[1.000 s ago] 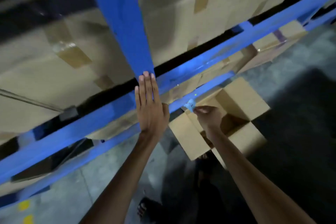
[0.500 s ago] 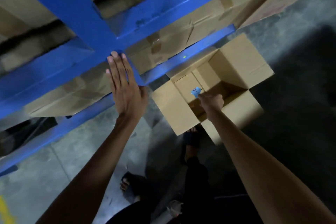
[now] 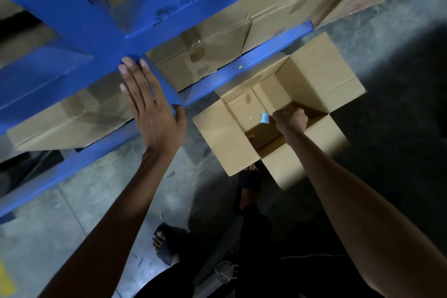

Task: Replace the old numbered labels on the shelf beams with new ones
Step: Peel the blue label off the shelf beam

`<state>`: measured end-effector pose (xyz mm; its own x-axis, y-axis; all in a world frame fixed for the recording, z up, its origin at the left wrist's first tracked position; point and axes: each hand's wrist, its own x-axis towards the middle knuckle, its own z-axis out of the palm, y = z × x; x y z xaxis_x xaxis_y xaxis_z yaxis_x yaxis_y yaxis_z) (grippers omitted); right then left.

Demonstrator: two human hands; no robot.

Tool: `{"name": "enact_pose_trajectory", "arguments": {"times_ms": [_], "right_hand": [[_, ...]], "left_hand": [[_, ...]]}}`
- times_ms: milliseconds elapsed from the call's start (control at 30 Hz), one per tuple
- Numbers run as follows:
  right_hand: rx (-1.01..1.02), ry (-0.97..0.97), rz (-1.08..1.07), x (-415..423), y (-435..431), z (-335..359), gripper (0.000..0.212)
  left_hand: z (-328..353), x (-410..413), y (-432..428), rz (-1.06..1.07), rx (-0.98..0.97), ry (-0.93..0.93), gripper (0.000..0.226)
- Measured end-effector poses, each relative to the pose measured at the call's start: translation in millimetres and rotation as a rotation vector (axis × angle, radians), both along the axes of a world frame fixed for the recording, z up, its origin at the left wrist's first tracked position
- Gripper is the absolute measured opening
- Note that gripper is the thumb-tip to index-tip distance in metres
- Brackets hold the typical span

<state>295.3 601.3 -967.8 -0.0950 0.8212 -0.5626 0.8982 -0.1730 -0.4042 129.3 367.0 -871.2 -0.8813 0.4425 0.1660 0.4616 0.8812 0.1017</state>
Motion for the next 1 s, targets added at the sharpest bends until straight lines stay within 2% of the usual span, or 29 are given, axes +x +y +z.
{"name": "enact_pose_trajectory", "arguments": {"times_ms": [300,400,500,600,733,867,1000], "right_hand": [[0.096,-0.032,0.406,18,-15,24,0.026],[0.201,0.056,0.619,18,-40,48,0.037],[0.328,0.088,0.862,11,-77,91,0.057],[0.438,0.162,0.981,-7,-121,155,0.067],[0.589,0.425,0.985,-33,-192,280,0.067],[0.743,0.705,0.951,-50,-272,405,0.064],[0.736,0.862,0.944,-66,-353,495,0.064]], "left_hand": [[6,6,-7,-0.049,0.001,-0.035,0.098],[17,10,-13,-0.088,0.012,-0.077,0.099],[48,18,-27,-0.142,0.122,-0.155,0.100],[103,27,-55,-0.137,0.194,-0.207,0.102],[209,35,-113,-0.128,0.331,-0.199,0.103],[318,52,-196,-0.117,0.442,-0.123,0.103],[393,62,-285,-0.060,0.479,-0.019,0.098]]}}
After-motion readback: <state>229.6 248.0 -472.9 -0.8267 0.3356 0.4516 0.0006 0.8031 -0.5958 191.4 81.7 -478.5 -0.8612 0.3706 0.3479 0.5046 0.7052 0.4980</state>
